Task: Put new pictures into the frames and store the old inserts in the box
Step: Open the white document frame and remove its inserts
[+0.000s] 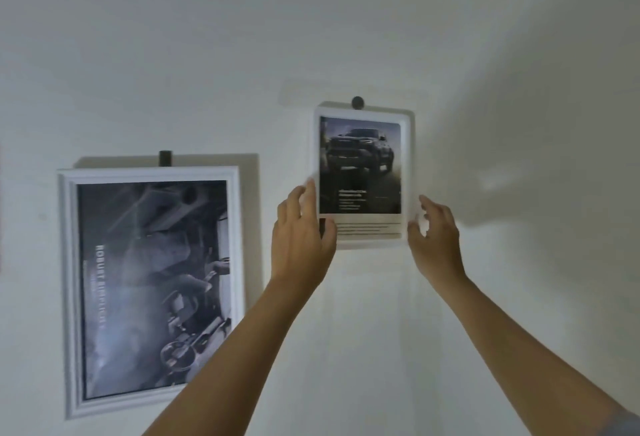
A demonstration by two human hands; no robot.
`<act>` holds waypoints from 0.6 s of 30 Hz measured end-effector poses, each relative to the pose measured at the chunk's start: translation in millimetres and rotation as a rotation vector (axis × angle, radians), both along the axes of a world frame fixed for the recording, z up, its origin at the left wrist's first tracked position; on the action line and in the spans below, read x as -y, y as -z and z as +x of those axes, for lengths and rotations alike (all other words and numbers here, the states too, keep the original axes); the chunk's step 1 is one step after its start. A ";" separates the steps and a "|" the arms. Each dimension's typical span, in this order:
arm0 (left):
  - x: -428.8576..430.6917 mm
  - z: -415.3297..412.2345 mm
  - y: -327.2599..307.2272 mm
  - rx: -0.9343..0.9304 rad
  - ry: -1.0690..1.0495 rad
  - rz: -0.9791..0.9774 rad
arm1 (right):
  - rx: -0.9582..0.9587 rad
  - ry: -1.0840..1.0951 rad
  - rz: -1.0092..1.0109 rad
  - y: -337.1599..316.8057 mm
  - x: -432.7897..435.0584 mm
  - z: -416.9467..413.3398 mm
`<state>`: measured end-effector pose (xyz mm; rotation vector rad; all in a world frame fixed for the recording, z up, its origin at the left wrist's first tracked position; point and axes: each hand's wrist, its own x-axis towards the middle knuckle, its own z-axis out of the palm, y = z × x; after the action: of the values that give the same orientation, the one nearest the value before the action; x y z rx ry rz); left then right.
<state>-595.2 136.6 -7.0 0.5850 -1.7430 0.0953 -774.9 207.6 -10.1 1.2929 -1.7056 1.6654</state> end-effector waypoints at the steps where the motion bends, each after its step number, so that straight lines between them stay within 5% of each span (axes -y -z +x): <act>1: 2.4 -7.3 1.5 -0.013 -0.016 0.013 | 0.023 -0.020 -0.020 2.5 2.3 -5.2; 18: 0.0 -29.3 2.6 -0.227 0.314 0.252 | 0.175 -0.251 -0.190 4.6 0.2 -8.4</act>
<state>-624.4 136.6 -9.6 0.4750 -1.6133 -0.4012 -783.4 207.4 -14.7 1.3469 -1.4808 2.0844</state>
